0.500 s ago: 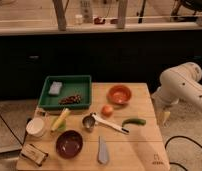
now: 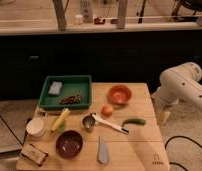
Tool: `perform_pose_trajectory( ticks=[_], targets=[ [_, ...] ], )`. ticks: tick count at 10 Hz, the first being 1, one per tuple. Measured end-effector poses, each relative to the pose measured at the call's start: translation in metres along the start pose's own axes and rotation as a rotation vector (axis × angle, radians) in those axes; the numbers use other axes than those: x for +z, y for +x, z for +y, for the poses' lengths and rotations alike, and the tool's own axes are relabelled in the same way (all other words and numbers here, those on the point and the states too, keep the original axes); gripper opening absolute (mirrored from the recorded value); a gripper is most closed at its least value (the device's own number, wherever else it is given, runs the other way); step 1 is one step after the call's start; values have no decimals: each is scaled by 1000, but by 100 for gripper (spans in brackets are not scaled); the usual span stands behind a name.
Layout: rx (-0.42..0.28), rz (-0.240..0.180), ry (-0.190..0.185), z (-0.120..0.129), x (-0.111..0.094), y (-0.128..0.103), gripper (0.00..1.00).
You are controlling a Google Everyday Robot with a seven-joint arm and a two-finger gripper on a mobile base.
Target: Place pepper in purple bowl
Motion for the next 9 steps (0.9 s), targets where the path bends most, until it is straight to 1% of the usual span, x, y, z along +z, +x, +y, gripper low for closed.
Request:
perform_pose_trajectory(
  ticks=[1,3,4,6,7,8,9],
  targets=[
    [-5,6,2,0,2,0,80],
    [-46,24,7,-1,19,-15,80],
    [-56,31,8,-1,25,-17,80],
    [-67,37,9,-1,28,-18,80],
    [-84,36,11,-1,31,-20,80],
    [-96,36,12,0,38,-21,80],
    [-111,34,11,2,51,-26,80]
  ],
)
